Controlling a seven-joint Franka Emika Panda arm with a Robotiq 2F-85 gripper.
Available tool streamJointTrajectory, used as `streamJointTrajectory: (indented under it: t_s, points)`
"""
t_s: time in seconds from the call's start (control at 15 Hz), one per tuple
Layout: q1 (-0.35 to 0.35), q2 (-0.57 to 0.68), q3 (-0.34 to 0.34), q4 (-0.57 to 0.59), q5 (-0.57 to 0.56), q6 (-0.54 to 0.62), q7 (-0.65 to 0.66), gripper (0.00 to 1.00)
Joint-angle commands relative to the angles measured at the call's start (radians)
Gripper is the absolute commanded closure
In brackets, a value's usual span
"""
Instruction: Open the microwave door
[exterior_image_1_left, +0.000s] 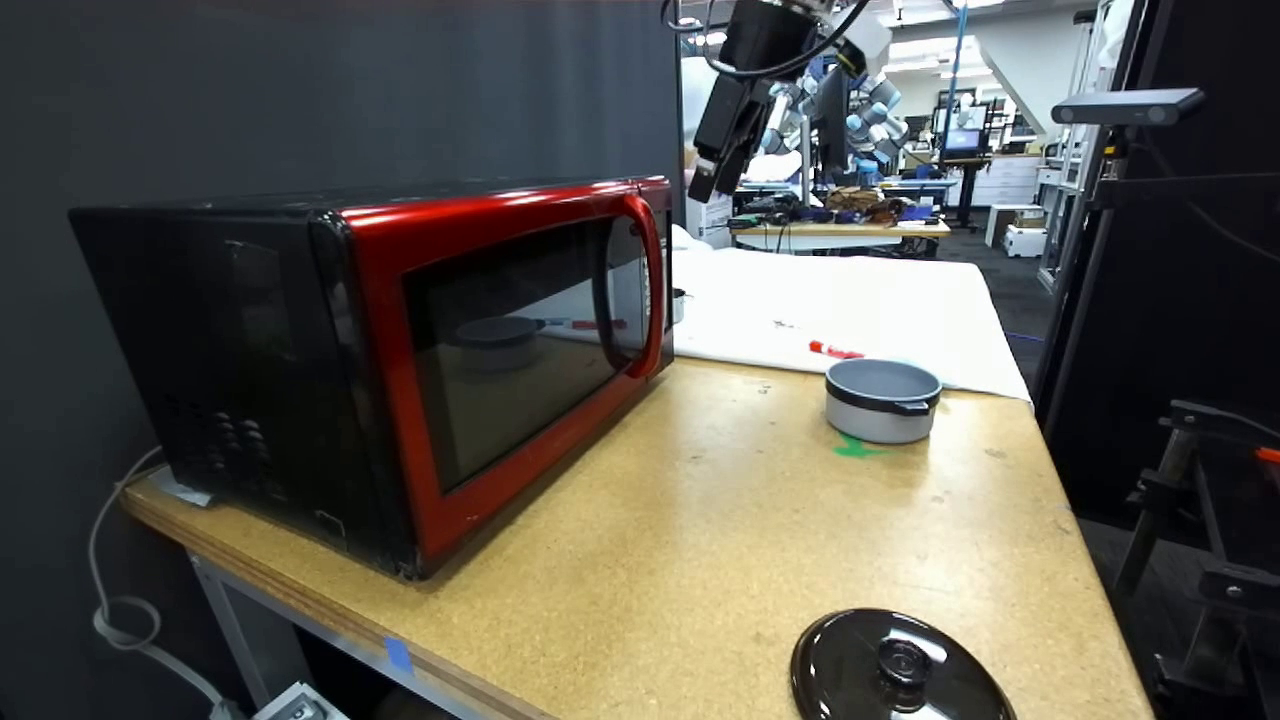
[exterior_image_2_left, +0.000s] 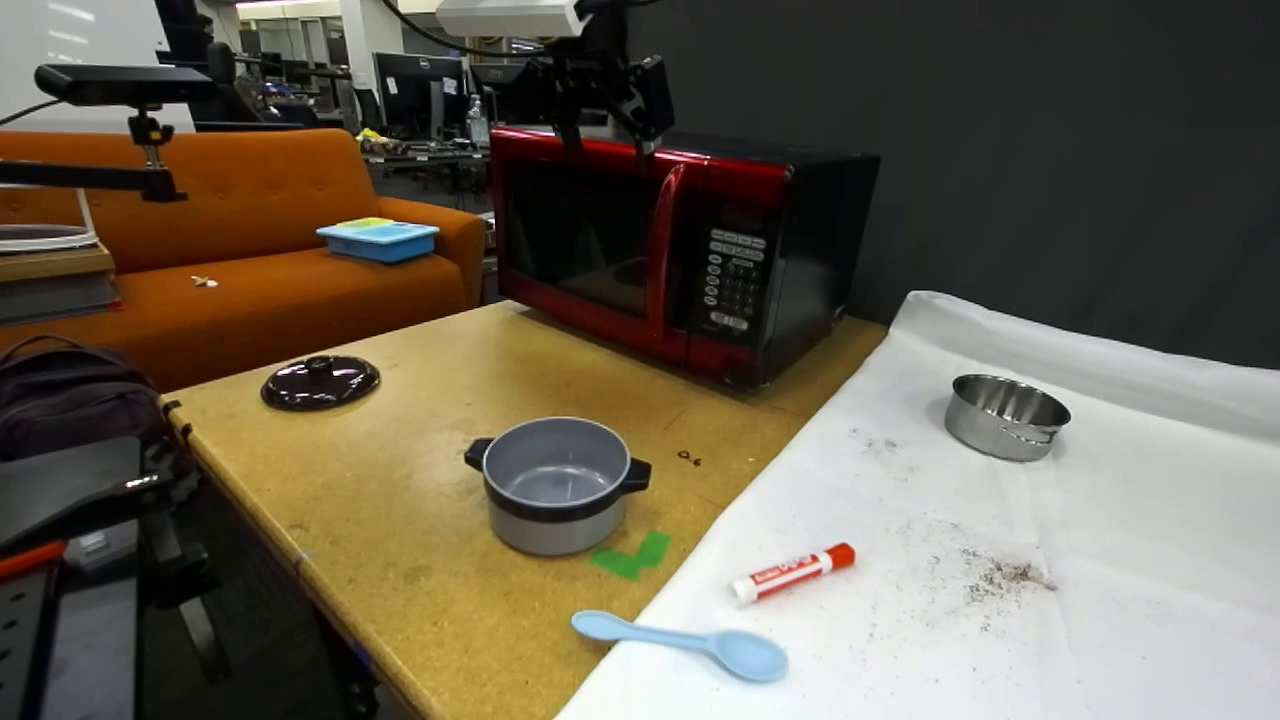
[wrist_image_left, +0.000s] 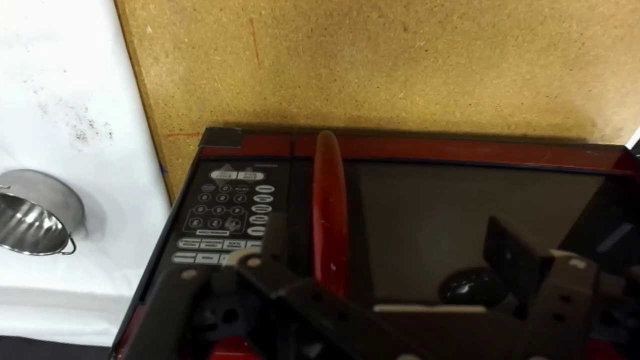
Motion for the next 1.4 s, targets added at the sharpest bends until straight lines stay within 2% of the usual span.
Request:
streamJointTrajectory:
  t_s: [0.0,0.33,0.73,0.8,0.93,1.13,1.33]
  points:
    - [-0.011,0.091,0.017,0.079,-0.016,0.025,-0.015,0.0]
    - [-0.013,0.2,0.023,0.178,-0.018,0.058,0.027,0.0]
    - [0.003,0.304,-0.009,0.291,-0.086,0.058,0.085,0.0]
    - [0.006,0.319,-0.015,0.308,-0.101,0.056,0.094,0.25]
    - [0.005,0.342,-0.019,0.33,-0.111,0.051,0.103,0.33]
    - [0.014,0.342,-0.033,0.334,-0.126,0.04,0.137,0.58]
    - [0.038,0.311,-0.06,0.303,-0.151,0.03,0.205,0.77]
